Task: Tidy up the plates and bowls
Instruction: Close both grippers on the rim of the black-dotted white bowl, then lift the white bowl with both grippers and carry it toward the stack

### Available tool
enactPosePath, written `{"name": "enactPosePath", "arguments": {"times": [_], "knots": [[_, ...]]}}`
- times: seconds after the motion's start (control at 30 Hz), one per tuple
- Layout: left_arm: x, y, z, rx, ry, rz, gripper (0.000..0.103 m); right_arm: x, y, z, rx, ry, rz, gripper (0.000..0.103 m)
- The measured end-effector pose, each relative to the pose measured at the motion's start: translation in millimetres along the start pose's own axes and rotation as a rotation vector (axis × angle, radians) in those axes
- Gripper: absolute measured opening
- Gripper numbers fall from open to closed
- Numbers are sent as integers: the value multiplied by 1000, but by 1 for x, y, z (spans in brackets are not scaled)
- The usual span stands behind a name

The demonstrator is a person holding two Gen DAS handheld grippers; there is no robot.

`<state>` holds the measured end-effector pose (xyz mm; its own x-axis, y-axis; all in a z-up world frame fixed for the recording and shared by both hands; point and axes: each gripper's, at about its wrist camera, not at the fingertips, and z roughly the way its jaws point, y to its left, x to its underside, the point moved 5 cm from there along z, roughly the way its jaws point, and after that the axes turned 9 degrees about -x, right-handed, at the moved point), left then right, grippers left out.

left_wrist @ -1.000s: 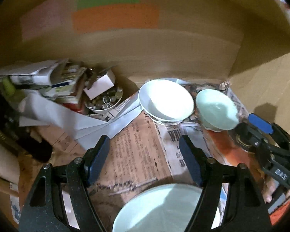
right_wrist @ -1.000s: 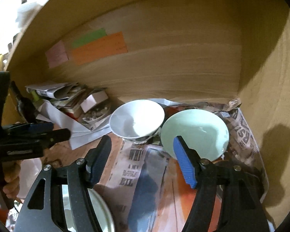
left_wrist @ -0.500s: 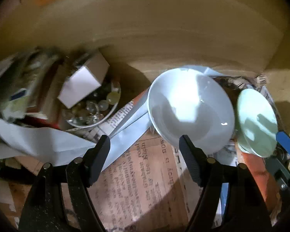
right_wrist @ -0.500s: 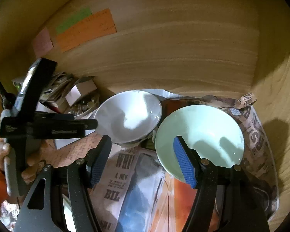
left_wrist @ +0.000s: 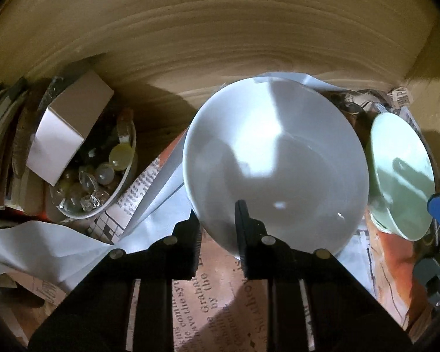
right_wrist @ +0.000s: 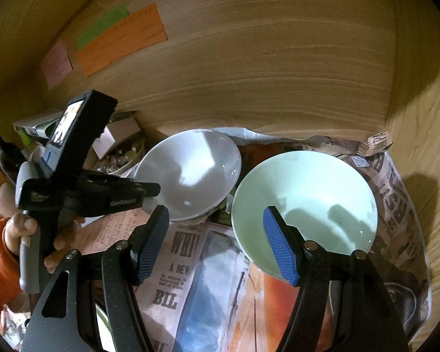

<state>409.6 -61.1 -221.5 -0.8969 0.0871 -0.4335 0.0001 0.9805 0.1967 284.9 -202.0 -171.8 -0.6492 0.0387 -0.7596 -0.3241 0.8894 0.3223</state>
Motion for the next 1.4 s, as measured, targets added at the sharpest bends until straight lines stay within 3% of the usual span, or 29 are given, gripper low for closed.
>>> {"name": "enactPosePath", "arguments": {"times": [0.17,0.47,0.67,0.77,0.9,1.13,1.4], "knots": [[13,4,-7,7,1,41,21,1,4,3,4,15,-12,63],[63,17,-31,19,13,132,21,16,25,23,-46,96,-29,62],[89,22,-38,34,14,163,21,31,35,47,-64,178,-31,47],[90,23,-38,45,7,160,21,35,31,59,-71,225,-4,30],[88,25,-34,52,-1,149,21,40,29,67,-91,255,23,16],[87,24,-37,64,-23,149,20,39,30,62,-61,241,23,14],[87,30,-67,73,-88,122,20,22,42,26,-43,148,-2,14]]}}
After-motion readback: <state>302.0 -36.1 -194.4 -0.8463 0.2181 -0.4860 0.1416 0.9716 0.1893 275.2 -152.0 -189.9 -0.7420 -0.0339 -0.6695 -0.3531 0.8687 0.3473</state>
